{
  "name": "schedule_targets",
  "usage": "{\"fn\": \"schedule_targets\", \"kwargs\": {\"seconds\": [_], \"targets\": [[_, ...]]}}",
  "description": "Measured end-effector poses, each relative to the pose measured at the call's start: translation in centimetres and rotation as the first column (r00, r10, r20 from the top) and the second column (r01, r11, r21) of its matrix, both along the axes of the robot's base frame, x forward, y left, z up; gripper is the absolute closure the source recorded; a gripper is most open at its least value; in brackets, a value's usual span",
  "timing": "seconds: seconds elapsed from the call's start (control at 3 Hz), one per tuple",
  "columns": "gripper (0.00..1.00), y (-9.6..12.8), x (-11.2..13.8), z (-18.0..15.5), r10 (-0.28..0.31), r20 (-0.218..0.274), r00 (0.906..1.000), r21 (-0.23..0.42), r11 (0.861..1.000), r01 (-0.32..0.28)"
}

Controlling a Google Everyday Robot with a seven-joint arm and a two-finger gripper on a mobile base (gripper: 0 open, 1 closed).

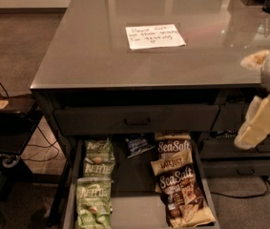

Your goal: Pick brown chip bag from middle drawer and place on counter

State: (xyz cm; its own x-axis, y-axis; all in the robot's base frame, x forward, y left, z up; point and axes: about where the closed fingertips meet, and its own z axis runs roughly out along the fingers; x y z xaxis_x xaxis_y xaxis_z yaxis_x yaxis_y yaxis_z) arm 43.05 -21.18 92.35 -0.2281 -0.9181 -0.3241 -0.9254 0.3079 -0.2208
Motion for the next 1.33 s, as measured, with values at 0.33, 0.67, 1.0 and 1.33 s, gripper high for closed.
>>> {"fn": "schedule_targets", "kwargs": {"seconds": [0.33,0.67,1.0,1.33], "targets": [[0.0,0.5,-0.1,-6.6,-0.028,-0.012,0.9995,0.047,0.998,0.028],[0.0,1.0,0.0,-13.2,-0.045,-0.03,0.9985,0.07,0.996,0.047],[0.0,1.2,0.1,-21.5,-0.057,-0.088,0.9945,0.111,0.992,0.067],[0.0,1.2,0.1,-21.5,-0.057,-0.088,0.9945,0.111,0.992,0.067]]}}
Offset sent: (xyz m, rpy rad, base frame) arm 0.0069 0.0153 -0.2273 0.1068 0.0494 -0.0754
